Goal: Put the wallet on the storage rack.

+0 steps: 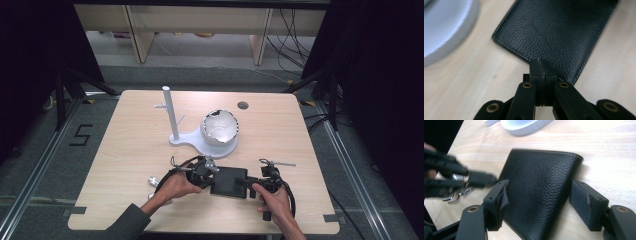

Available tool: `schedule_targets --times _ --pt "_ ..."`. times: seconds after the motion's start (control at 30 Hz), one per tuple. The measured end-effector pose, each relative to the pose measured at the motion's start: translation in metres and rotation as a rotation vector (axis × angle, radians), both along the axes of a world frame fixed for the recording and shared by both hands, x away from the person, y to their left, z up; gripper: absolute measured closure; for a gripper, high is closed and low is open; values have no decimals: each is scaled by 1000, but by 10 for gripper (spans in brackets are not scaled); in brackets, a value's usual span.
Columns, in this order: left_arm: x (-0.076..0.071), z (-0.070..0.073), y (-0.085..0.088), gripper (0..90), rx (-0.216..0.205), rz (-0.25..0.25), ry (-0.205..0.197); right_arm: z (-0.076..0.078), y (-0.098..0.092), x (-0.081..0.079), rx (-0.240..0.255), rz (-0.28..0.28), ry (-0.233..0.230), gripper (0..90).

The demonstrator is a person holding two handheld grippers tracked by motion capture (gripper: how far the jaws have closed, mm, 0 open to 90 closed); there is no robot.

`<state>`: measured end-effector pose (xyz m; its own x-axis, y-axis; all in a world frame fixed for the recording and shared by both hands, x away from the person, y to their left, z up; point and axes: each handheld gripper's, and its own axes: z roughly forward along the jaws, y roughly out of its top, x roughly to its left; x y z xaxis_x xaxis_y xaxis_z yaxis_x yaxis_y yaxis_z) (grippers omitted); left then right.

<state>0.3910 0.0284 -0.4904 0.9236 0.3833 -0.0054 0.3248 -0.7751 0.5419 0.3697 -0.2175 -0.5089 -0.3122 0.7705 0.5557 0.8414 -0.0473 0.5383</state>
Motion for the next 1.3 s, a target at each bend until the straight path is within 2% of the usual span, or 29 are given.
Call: schedule_targets --times 0.1,0.17,0.27,0.3,0.4,0.43,0.47,0.5,0.57,0.6,0.67,0.87,1.1,1.13,1.17,1.2,1.23,1.27,1.3 --pt "-9 0 -6 891 -15 -24 23 0 -1 3 8 -26 20 340" --pt "-14 0 -11 891 -3 -37 12 0 -3 4 18 -25 20 347" --pt "-16 1 -12 890 2 -36 11 -1 -4 6 25 -19 21 387" --pt "-15 1 -12 890 3 -48 4 0 -4 5 30 -33 47 402" --pt "-15 0 -11 890 -6 -38 13 -3 -5 6 44 -6 34 453" --pt "-15 -1 -11 890 -7 -31 19 2 -2 3 85 -32 108 485" --pt "-16 -1 -11 890 -7 -26 20 1 -1 3 93 -18 101 509" --pt "-16 -1 -10 890 -3 -32 14 -1 -1 4 96 12 69 539" --pt "-17 -1 -10 889 -3 -27 15 1 2 3 81 29 49 557" --pt "-17 -1 -10 888 -2 -28 14 1 2 4 68 31 45 566" --pt "-17 -1 -10 887 -1 -31 11 4 0 4 97 53 60 602" --pt "-17 0 -10 885 15 -39 1 8 -4 7 140 97 52 686" --pt "-17 1 -9 878 17 -42 -1 14 -4 11 172 132 92 746" --pt "-17 1 -9 877 17 -42 -2 17 -3 10 176 138 113 750" --pt "-17 2 -8 872 15 -41 -6 23 1 8 195 124 163 757" --pt "-17 2 -8 864 15 -41 -6 23 1 8 195 124 163 757" --pt "-17 3 -7 856 6 -36 -3 19 0 13 155 163 58 763" --pt "-18 5 -5 846 -23 -19 0 21 2 13 150 157 63 767" --pt "-18 5 -5 824 -23 -19 0 21 2 13 150 157 63 767"
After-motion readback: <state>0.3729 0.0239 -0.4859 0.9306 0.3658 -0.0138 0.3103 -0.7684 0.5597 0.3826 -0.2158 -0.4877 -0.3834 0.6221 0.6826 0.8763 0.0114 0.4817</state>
